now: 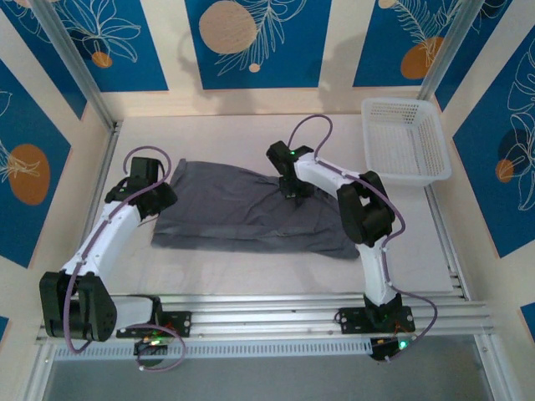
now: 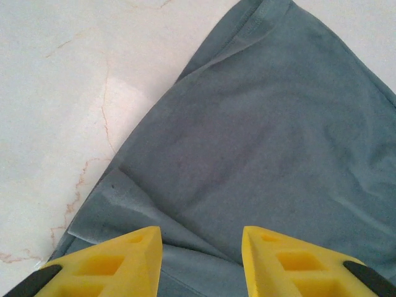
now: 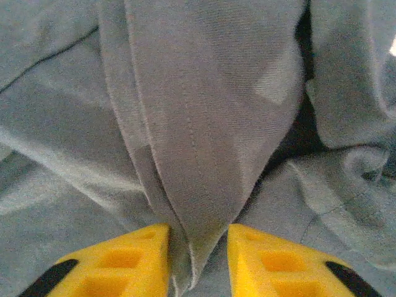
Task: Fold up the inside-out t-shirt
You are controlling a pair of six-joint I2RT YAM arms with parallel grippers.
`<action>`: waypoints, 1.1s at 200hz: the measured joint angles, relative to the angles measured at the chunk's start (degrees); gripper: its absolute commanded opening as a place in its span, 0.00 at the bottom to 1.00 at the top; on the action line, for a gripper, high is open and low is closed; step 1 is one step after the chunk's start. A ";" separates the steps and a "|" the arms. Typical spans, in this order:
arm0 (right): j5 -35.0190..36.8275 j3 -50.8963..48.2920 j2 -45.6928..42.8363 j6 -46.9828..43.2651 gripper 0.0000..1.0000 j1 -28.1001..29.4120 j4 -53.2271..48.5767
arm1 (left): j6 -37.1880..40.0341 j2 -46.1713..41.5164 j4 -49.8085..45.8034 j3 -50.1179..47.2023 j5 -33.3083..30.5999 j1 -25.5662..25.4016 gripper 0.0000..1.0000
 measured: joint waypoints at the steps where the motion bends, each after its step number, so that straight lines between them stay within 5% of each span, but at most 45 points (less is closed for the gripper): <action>1: 0.00 0.00 0.00 0.13 0.19 -0.02 0.00 | 0.00 0.00 -0.02 0.00 0.00 0.00 0.39; 29: -1.22 0.00 0.00 0.70 0.00 -0.70 0.37 | 0.42 0.00 -0.02 0.00 0.00 -0.02 0.39; 87: -14.21 1.40 -0.22 6.69 0.00 -5.33 3.63 | 0.61 0.00 0.00 0.00 0.02 -0.02 0.39; 114: -23.12 14.38 4.17 14.69 0.00 -11.32 5.88 | 0.63 0.15 0.00 0.00 0.02 -0.02 0.39; 123: -24.50 22.38 7.87 16.72 0.13 -12.83 6.32 | 0.66 0.37 0.00 0.00 0.02 -0.02 0.39; 133: -26.38 32.61 13.57 18.71 0.43 -14.45 7.02 | 0.87 0.66 0.00 0.00 0.04 -0.02 0.39; 140: -27.56 39.67 17.59 19.50 0.50 -15.34 6.91 | 1.03 0.83 0.00 0.00 0.04 -0.02 0.39; 161: -30.95 54.84 27.26 21.09 0.54 -17.14 5.18 | 1.36 1.38 0.15 0.00 0.31 0.00 0.39; 179: -33.33 56.33 29.05 20.83 0.54 -18.18 2.29 | 2.03 2.64 0.68 0.00 0.85 -0.02 0.39; 220: -30.05 32.54 13.77 14.14 0.51 -18.95 1.18 | 2.40 11.23 2.86 4.44 0.94 0.00 0.36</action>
